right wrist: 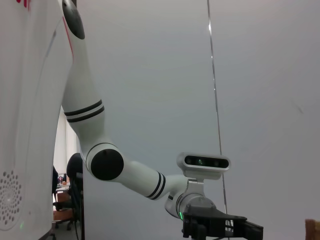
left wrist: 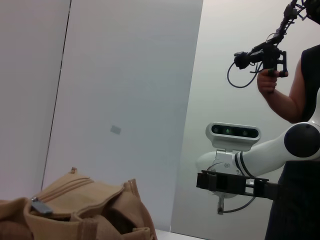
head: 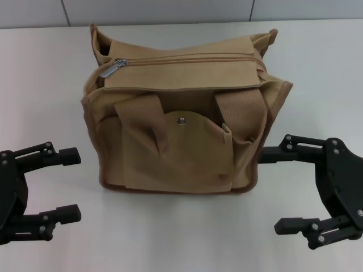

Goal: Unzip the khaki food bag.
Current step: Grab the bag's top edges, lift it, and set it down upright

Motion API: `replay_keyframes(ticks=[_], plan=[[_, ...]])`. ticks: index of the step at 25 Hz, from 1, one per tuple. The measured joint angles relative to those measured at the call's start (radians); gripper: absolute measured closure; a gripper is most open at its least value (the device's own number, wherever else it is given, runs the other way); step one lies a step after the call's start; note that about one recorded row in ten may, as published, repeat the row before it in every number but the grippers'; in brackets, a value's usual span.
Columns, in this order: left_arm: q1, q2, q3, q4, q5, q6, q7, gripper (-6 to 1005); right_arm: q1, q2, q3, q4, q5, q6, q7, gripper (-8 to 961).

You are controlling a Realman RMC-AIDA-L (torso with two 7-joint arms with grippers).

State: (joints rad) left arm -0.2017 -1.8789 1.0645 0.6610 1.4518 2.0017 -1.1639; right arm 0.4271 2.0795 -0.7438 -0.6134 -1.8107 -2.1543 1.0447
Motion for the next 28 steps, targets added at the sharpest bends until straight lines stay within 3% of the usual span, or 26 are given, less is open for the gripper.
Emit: replay_keyframes(ticks=[23,28], plan=[[-0.012,-0.013,0.0,0.001,-0.001,-0.009,0.003,184,0.012,0.001,0.01,0.044,0.003,0.043,0.011,128],[-0.012,-0.02,0.001,-0.031,0.006,-0.081,0.01,191,0.012,0.001,0.011,0.044,0.004,0.045,0.011,133]])
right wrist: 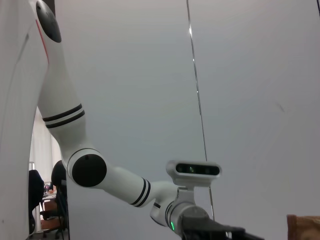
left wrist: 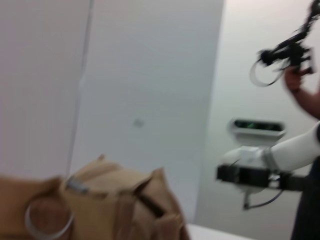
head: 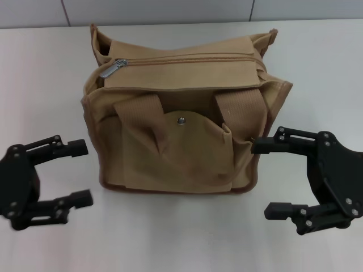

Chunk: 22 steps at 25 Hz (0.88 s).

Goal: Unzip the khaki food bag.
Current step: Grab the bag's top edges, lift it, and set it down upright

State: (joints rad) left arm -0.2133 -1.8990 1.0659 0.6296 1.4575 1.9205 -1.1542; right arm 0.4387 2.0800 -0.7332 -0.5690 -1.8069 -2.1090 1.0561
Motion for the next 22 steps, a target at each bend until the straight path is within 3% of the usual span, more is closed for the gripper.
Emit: replay_keyframes(ticks=[1,2,7,12,16,21,22], plan=[[0.0,-0.004,0.0,-0.003,0.008,-0.018,0.0,192,0.0,0.0,0.0,0.0,0.0,0.001,0.0,134],[-0.002,-0.022,-0.017,-0.006,0.054,-0.072,0.0,194,0.0,0.0,-0.001,0.0,0.0,0.005,0.0,135],[-0.011,-0.044,-0.108,-0.006,0.161,-0.109,-0.004,200,0.0,0.0,-0.006,0.0,0.0,0.007,0.001,140],[-0.012,-0.047,-0.187,-0.007,0.219,-0.123,-0.009,207,0.0,0.0,-0.001,0.017,0.0,0.01,-0.002,145],[-0.016,-0.054,-0.199,-0.007,0.241,-0.169,-0.009,213,0.001,0.0,-0.002,0.022,0.0,0.024,-0.005,148],[-0.042,-0.083,-0.2,-0.007,0.269,-0.212,-0.007,219,0.01,0.0,-0.007,0.028,0.0,0.032,-0.002,153],[-0.056,-0.097,-0.202,-0.007,0.27,-0.227,-0.001,221,0.012,0.0,-0.007,0.031,0.0,0.033,-0.002,154]])
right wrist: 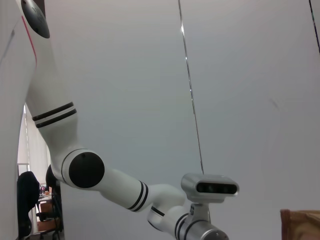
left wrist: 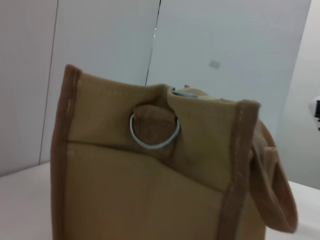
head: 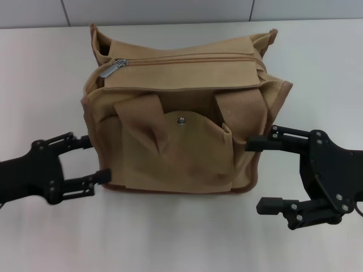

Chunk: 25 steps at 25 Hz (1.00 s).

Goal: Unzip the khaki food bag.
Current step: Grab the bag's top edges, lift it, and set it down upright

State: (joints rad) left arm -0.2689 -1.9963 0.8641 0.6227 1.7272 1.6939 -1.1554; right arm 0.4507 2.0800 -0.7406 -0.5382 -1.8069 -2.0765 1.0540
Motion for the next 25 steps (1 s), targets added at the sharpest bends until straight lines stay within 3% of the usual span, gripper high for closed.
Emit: replay_keyframes(ticks=[6,15,20,25], plan=[[-0.033,-0.038,0.001,0.002,0.0,-0.073,0.004,229,0.006,0.0,0.001,0.008,0.0,0.0,0.0,160],[-0.05,-0.05,0.001,-0.008,0.008,-0.087,0.057,241,-0.001,0.0,0.007,0.009,0.0,0.0,0.001,169],[-0.047,-0.05,0.001,-0.01,0.008,-0.089,0.076,480,0.0,0.0,0.007,0.012,0.0,0.0,0.0,173],[-0.043,-0.051,-0.004,-0.011,0.003,-0.087,0.094,650,0.005,0.0,0.007,0.021,0.0,0.002,-0.003,178]])
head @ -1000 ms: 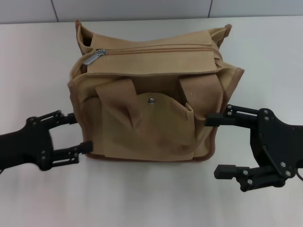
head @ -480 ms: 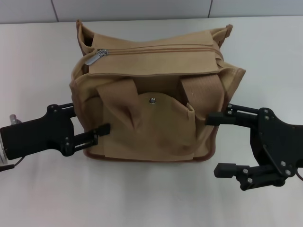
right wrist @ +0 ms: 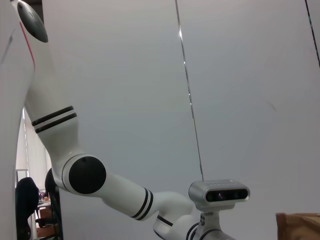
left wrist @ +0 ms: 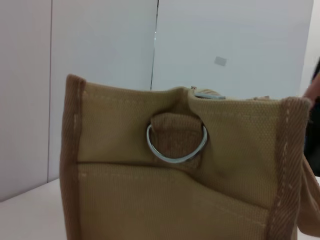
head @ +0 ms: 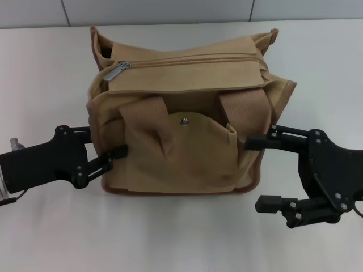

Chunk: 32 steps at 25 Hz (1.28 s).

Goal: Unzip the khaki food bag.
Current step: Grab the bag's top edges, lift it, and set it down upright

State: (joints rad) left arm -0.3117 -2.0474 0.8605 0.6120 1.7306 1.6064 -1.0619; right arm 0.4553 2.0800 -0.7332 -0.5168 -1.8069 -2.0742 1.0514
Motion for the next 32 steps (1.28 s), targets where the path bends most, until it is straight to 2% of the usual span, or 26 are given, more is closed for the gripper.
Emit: replay_keyframes(ticks=[4,9,26,32], plan=[[0.0,-0.001,-0.011,0.0,0.0,0.0,0.001,683,0.0,0.0,0.0,0.0,0.0,0.007,0.0,182],[0.002,-0.002,-0.024,0.0,0.0,0.004,0.009,832,0.001,0.0,0.0,0.0,0.0,0.009,0.001,187],[0.004,-0.002,-0.025,0.0,0.0,0.009,0.01,934,-0.001,0.0,0.0,0.0,0.0,0.011,0.002,203],[0.006,-0.001,-0.056,0.0,0.0,0.028,0.01,943,-0.004,0.0,0.0,0.001,0.0,0.016,0.0,209]])
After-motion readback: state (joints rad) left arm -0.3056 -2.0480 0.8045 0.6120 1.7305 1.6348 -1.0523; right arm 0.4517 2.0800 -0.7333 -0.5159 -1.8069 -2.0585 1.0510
